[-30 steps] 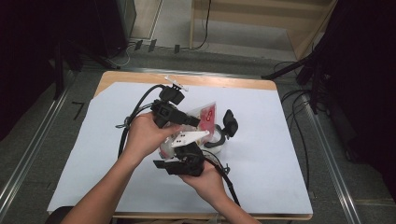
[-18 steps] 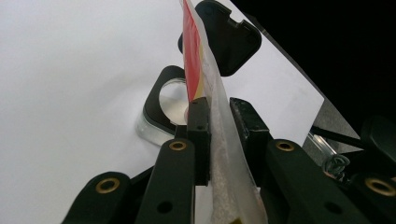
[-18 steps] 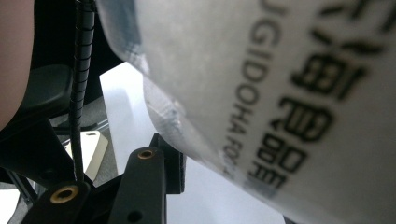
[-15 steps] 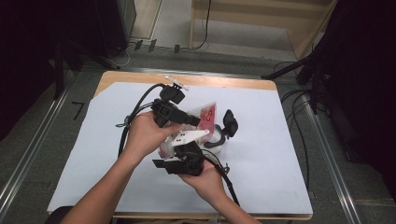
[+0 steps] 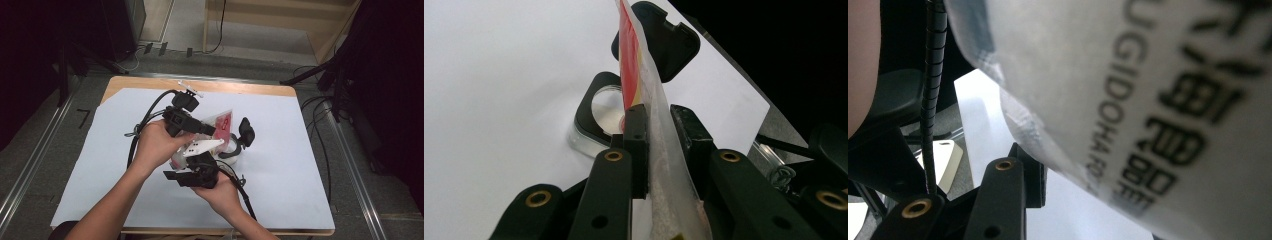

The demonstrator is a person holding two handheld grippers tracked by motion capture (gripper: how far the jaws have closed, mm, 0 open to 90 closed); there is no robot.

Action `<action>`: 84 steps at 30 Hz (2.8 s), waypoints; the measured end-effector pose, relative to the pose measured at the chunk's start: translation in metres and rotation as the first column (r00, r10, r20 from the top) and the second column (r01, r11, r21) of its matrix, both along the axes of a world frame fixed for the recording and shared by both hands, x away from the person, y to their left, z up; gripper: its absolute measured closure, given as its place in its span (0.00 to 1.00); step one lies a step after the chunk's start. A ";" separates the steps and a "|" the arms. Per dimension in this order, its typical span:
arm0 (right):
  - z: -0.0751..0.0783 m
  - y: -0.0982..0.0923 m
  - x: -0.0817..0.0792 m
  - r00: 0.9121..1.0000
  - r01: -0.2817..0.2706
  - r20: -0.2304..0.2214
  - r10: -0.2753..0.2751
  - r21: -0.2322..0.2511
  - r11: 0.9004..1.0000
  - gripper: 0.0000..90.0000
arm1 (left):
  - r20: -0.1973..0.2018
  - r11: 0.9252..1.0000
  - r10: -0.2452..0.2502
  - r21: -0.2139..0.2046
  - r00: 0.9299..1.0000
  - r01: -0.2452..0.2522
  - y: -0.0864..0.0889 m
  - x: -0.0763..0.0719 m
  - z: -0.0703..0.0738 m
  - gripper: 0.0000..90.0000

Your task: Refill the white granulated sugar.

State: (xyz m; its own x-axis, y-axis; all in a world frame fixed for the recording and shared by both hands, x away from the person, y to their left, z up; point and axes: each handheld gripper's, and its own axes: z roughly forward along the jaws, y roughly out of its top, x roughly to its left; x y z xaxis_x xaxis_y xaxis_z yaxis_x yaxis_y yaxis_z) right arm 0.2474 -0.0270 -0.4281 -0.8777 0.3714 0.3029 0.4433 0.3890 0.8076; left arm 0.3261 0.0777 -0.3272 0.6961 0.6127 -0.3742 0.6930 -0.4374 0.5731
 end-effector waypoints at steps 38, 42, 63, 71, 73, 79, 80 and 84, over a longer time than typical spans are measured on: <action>-0.001 0.000 0.000 1.000 0.001 -0.001 -0.001 -0.003 1.000 0.70 | 0.006 1.000 -0.006 0.005 1.000 0.006 -0.002 -0.001 0.000 0.87; -0.001 0.000 0.000 1.000 -0.001 0.000 0.001 -0.003 1.000 0.70 | 0.006 1.000 -0.004 0.002 1.000 0.004 -0.002 -0.001 0.000 0.87; 0.001 0.000 0.000 1.000 0.011 0.003 -0.011 -0.012 1.000 0.71 | -0.038 0.999 0.014 -0.035 0.999 -0.015 0.002 0.004 -0.003 0.86; 0.002 0.000 0.000 1.000 0.013 0.003 -0.013 -0.015 1.000 0.71 | -0.054 0.999 0.019 -0.041 0.998 -0.021 0.005 0.009 -0.004 0.86; 0.003 0.000 0.001 1.000 0.015 0.000 -0.015 -0.014 1.000 0.71 | -0.065 0.998 0.024 -0.048 0.998 -0.027 0.004 0.011 -0.004 0.86; 0.005 0.001 0.003 1.000 0.019 -0.007 -0.019 -0.012 1.000 0.71 | -0.074 0.998 0.023 -0.052 0.997 -0.027 0.005 0.014 -0.004 0.85; 0.005 0.001 0.003 1.000 0.019 -0.008 -0.020 -0.013 1.000 0.71 | -0.080 0.998 0.025 -0.053 0.996 -0.029 0.005 0.014 -0.004 0.85; 0.005 0.002 0.003 1.000 0.018 -0.005 -0.018 -0.013 1.000 0.71 | -0.071 0.999 0.018 -0.048 0.997 -0.022 0.005 0.014 -0.003 0.85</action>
State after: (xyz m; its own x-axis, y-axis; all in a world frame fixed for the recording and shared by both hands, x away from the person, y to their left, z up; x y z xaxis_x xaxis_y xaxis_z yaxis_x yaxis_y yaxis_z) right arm 0.2501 -0.0254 -0.4226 -0.8691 0.3915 0.3024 0.4547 0.3914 0.8000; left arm 0.3404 0.0829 -0.3299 0.6547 0.6062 -0.4515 0.7407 -0.3955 0.5431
